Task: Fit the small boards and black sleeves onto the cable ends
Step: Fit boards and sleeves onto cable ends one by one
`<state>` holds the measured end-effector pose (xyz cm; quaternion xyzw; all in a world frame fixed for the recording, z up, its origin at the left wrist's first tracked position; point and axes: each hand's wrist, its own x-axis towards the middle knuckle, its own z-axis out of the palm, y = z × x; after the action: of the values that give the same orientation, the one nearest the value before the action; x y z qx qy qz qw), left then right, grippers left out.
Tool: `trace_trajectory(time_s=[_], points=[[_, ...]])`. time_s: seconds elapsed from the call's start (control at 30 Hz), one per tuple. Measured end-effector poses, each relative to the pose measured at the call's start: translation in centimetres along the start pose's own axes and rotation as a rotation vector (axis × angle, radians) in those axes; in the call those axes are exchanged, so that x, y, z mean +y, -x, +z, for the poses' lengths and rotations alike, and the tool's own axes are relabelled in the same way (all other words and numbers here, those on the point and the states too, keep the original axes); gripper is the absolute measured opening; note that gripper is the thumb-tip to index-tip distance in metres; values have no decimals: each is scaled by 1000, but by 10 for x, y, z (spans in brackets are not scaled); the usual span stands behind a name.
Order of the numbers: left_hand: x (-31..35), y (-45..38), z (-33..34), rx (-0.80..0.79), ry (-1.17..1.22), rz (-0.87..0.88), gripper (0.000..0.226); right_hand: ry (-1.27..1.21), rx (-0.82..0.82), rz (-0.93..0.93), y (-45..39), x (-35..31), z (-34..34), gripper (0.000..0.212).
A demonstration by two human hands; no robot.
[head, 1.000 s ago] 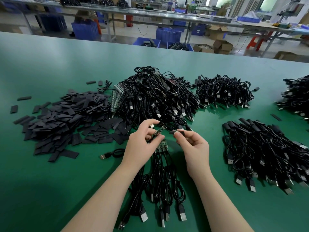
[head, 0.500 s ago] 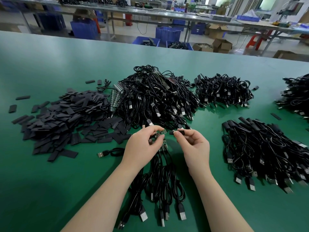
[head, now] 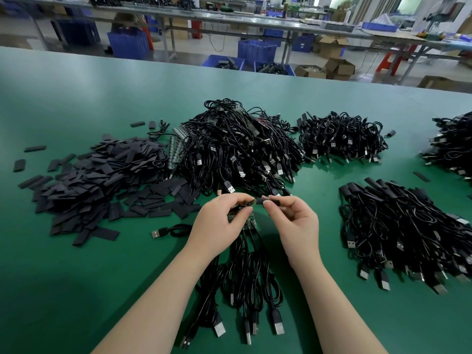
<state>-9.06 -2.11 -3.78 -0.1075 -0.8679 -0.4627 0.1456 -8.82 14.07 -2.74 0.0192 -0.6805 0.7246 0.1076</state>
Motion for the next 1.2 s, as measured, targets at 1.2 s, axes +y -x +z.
trace_trajectory(time_s=[1.2], points=[[-3,-1,2,-15,71,10,22,-53,-49,39,-1,2,-5,19]])
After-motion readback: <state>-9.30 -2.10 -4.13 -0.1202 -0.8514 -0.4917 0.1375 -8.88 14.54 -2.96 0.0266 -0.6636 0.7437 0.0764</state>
